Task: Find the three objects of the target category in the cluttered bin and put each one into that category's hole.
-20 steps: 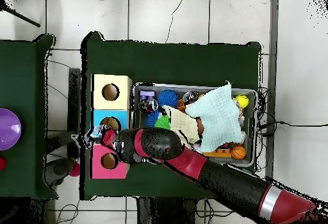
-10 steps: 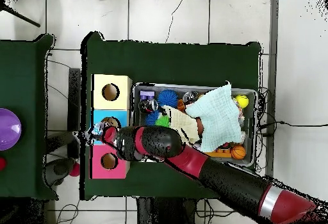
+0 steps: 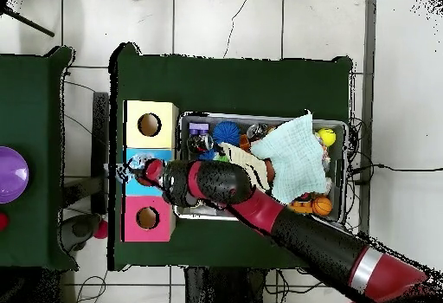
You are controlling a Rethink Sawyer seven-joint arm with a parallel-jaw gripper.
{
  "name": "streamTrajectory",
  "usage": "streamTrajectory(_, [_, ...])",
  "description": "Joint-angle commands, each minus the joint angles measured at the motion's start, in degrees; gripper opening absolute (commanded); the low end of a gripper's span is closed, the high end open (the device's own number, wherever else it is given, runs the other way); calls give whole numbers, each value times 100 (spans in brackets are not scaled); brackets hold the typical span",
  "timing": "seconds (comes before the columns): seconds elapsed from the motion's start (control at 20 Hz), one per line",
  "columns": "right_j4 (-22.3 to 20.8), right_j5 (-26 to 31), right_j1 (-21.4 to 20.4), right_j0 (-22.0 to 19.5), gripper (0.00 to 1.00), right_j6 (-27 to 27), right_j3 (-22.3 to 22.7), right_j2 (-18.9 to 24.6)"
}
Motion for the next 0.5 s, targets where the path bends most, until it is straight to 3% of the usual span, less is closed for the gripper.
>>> streamTrajectory(0.05, [-117, 89, 206, -141, 0, 322, -863, -333])
streamTrajectory(0.5, [-78, 472, 42, -69, 0, 400, -814, -471])
